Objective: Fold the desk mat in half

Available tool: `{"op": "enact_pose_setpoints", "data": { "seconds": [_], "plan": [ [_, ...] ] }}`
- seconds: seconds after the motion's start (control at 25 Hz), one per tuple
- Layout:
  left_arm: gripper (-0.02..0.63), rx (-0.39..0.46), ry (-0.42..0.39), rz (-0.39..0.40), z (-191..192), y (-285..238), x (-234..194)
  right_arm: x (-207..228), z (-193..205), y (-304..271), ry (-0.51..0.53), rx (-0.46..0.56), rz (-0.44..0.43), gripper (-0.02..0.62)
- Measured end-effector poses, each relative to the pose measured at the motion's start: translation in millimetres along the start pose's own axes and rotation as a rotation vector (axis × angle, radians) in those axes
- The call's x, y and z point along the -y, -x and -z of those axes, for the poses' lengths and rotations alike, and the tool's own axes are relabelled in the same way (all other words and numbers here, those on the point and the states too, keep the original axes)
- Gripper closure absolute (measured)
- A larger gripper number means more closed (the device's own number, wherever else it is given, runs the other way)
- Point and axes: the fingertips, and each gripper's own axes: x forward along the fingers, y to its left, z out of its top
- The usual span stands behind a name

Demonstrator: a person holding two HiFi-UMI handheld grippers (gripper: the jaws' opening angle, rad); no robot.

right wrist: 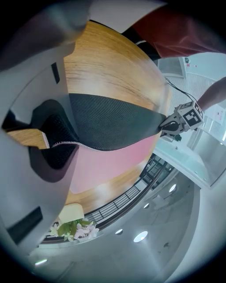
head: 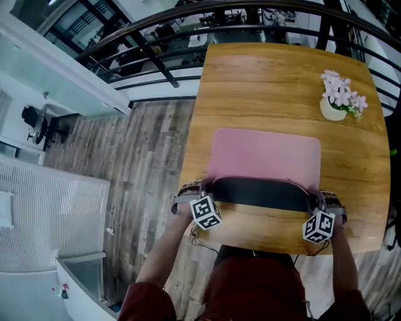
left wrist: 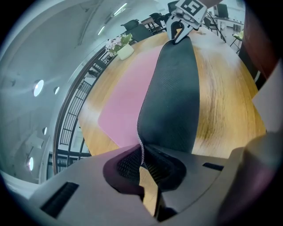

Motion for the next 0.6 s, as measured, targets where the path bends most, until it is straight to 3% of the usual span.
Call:
{"op": "enact_pose_setpoints", "data": {
  "seconds": [0.6],
  "plan": [
    [0.572,0.070,-0.026,-0.003,-7,-20,-30,16,-4,-14,-0.019,-0.086,0.055,0.568]
  ]
}}
